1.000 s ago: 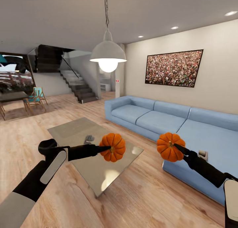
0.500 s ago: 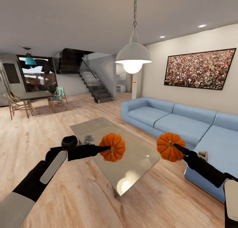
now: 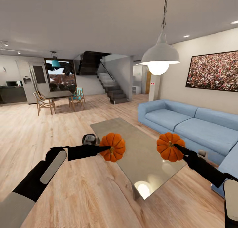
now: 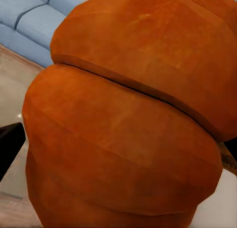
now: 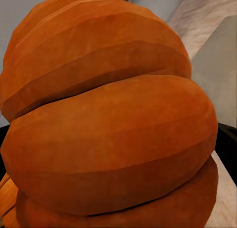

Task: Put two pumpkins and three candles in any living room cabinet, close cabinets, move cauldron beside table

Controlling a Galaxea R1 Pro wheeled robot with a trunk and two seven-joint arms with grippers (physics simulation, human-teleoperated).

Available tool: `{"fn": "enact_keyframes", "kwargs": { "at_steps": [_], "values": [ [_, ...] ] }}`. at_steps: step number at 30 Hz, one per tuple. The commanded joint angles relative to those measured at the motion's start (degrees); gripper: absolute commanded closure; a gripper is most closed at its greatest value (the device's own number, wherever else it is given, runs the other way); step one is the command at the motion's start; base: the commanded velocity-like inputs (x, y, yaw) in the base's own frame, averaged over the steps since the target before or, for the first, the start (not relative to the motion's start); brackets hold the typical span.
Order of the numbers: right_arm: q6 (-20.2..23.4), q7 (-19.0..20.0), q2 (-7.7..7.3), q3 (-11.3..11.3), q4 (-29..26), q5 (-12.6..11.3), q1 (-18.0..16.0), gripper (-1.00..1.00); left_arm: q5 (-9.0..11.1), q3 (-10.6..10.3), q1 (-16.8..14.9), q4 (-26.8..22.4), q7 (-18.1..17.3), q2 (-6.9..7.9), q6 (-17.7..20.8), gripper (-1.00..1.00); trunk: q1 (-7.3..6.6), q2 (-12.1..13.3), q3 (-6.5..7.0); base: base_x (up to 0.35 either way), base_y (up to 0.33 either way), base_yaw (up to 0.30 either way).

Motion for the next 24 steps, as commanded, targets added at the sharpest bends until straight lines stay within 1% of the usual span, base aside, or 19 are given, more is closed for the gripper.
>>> {"fn": "enact_keyframes", "kwargs": {
  "at_steps": [1, 19, 24],
  "values": [
    [0.58, 0.6, 0.01, -0.13, -0.06, -0.7, -0.08, 1.0, 0.83, -0.05, -0.07, 0.0, 0.08, 0.03, 0.42, 1.0, 0.0, -0.06, -0.02, 0.0, 0.291, 0.269],
    [0.58, 0.62, -0.03, -0.04, -0.06, -0.63, -0.08, 1.0, 0.83, -0.05, -0.07, 0.04, 0.07, -0.05, 0.42, 1.0, 0.0, -0.06, 0.75, 0.0, 0.293, 0.269],
    [0.58, 0.61, 0.04, -0.04, -0.06, -0.63, -0.08, 1.0, 0.89, -0.05, -0.07, 0.05, 0.01, 0.01, 0.43, 1.0, 0.0, -0.06, 0.98, 0.049, 0.293, 0.269]
  ]
}}
